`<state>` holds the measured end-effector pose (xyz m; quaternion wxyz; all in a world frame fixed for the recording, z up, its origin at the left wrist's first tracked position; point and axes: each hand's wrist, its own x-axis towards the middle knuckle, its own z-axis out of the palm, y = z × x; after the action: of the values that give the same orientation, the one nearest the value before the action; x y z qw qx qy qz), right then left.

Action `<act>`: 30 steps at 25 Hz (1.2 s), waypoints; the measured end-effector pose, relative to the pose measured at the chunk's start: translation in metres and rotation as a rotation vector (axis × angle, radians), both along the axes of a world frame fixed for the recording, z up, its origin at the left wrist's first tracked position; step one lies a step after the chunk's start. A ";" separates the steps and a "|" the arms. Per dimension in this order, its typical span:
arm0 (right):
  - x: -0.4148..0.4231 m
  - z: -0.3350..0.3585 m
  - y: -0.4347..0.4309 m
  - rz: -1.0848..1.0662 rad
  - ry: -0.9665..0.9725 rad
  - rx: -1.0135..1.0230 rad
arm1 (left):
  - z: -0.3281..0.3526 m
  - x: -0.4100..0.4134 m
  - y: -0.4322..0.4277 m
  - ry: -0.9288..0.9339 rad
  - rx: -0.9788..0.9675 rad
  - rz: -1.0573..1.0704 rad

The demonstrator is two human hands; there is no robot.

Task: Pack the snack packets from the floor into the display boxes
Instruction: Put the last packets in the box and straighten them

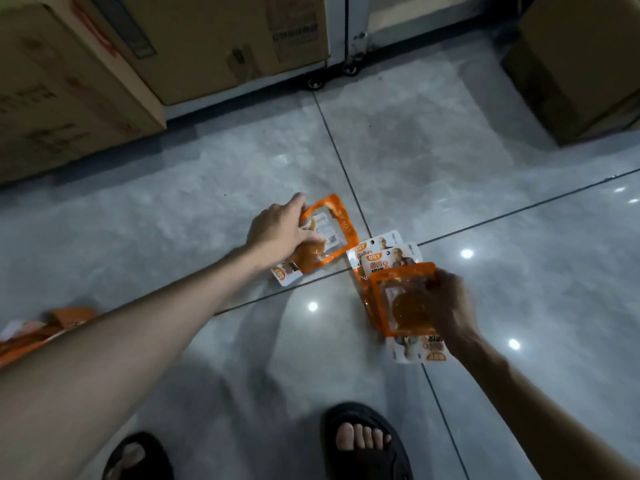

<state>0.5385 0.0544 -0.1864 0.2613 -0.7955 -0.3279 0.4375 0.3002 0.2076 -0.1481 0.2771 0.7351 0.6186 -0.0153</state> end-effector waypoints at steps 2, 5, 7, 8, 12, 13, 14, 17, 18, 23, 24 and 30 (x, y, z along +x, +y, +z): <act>-0.001 -0.012 0.007 0.087 -0.270 -0.003 | 0.011 -0.028 -0.013 -0.219 -0.107 0.233; -0.005 -0.021 0.012 0.156 -0.368 -0.028 | 0.021 -0.056 -0.042 -0.522 -0.302 0.480; -0.012 -0.019 0.014 0.144 -0.420 -0.018 | 0.024 -0.063 -0.057 -0.678 -0.402 0.597; -0.014 -0.016 0.014 0.137 -0.469 0.007 | 0.023 -0.064 -0.062 -0.716 -0.424 0.630; -0.024 0.006 0.014 0.199 -0.574 0.108 | 0.013 -0.059 -0.075 -0.772 -0.410 0.725; -0.028 0.014 0.014 0.221 -0.562 0.135 | 0.013 -0.058 -0.078 -0.787 -0.391 0.731; -0.033 0.026 0.014 0.237 -0.540 0.160 | 0.015 -0.060 -0.081 -0.795 -0.368 0.718; -0.058 0.070 0.018 0.251 -0.387 0.213 | 0.030 -0.086 -0.082 -0.631 -0.222 0.518; -0.071 0.088 0.022 0.230 -0.266 0.213 | 0.040 -0.102 -0.081 -0.552 -0.188 0.437; -0.181 0.145 0.050 0.145 0.387 0.193 | 0.101 -0.181 -0.095 -0.584 -0.310 0.527; -0.210 0.151 0.054 0.165 0.444 0.176 | 0.113 -0.198 -0.102 -0.677 -0.327 0.630; -0.357 0.172 0.060 0.429 0.491 0.120 | 0.153 -0.301 -0.162 -1.042 -0.302 0.935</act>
<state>0.1820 0.1141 -0.0148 0.2807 -0.5623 -0.4402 0.6413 -0.0012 0.0453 0.0054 0.6128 0.2584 0.6472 0.3727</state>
